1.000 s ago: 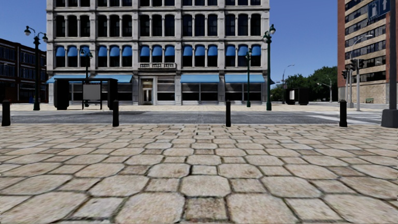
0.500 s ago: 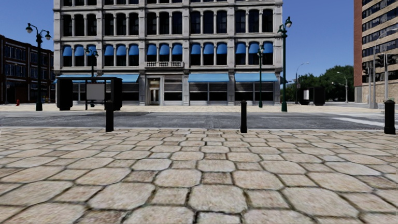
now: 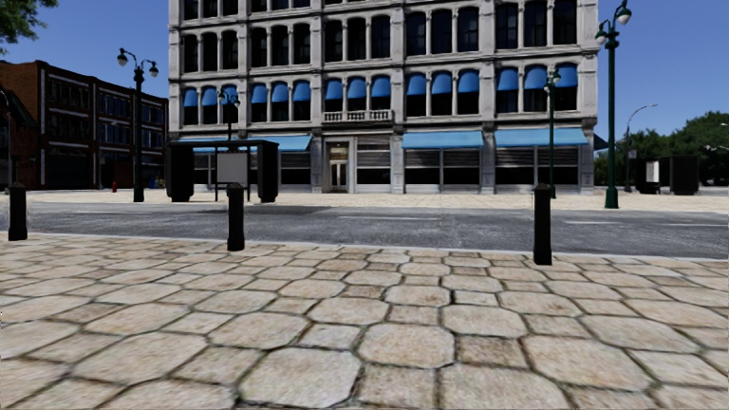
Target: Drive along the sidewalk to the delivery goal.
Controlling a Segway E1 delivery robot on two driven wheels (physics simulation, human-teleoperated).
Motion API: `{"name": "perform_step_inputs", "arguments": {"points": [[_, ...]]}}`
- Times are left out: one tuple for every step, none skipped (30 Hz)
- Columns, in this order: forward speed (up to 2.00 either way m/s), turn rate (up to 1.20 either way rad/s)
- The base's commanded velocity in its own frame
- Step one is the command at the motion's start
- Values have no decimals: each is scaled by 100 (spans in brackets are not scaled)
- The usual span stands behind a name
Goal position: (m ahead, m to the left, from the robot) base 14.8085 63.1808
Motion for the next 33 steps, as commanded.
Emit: {"name": "perform_step_inputs", "arguments": {"points": [[200, 71], [200, 71], [200, 76], [200, 85], [200, 91], [200, 94], [200, 95], [200, 95], [200, 99], [200, 102], [200, 104], [200, 104], [200, 104], [200, 104], [200, 104], [200, 104], [200, 105], [200, 105], [200, 105], [200, 105], [200, 105], [200, 105], [200, 105], [200, 105], [200, 105], [200, 105], [200, 105], [200, 105], [200, 105], [200, 104], [200, 104], [200, 104], [200, 104]]}}
